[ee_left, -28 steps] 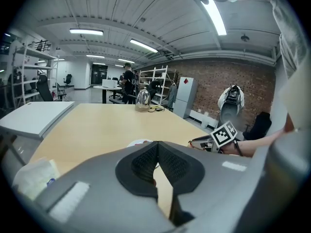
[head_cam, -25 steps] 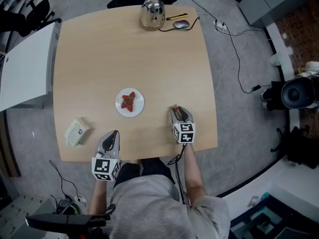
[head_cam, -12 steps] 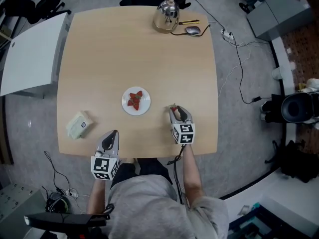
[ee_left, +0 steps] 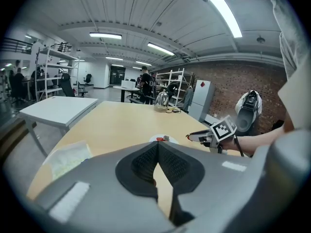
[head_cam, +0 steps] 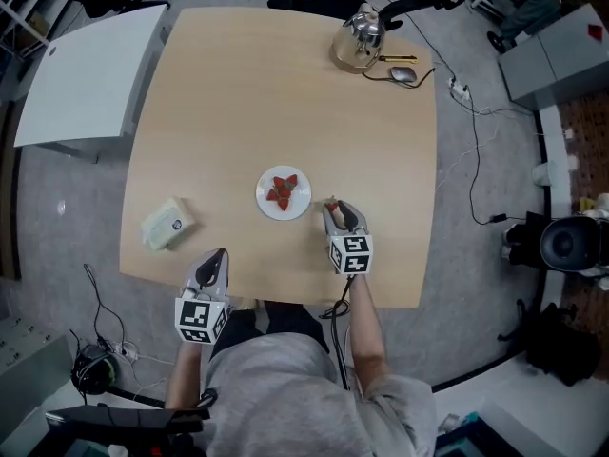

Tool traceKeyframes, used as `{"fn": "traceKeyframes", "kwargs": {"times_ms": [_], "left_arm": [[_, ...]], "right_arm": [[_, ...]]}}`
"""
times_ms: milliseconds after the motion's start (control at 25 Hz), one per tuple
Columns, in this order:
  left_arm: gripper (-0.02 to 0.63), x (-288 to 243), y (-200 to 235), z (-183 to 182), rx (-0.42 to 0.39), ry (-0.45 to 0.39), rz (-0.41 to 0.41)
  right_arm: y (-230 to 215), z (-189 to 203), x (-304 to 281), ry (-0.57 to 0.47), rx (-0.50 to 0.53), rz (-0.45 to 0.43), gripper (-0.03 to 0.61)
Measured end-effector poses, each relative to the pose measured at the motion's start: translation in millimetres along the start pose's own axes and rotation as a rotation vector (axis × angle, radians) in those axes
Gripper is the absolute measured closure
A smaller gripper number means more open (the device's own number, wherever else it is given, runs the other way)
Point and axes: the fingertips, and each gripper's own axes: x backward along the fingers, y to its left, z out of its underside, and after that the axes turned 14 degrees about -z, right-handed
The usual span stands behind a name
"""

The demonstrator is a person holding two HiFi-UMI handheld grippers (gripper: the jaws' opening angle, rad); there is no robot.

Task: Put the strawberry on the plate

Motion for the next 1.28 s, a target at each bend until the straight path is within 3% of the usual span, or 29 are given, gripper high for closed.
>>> {"fn": "traceKeyframes", "kwargs": {"times_ms": [800,1280], "left_arm": [[0.594,27.7,50.8,17.9,0.063,0.018,-0.128],[0.594,36.7,69.1,30.7,0.086,0.037,-0.167]], "right_arm": [[50.5,-7.4,-62.1,0.062,0.080,-0.120,0.425],[56.3,6.0,-81.9,0.113,0.098,-0.108,0.425]]}}
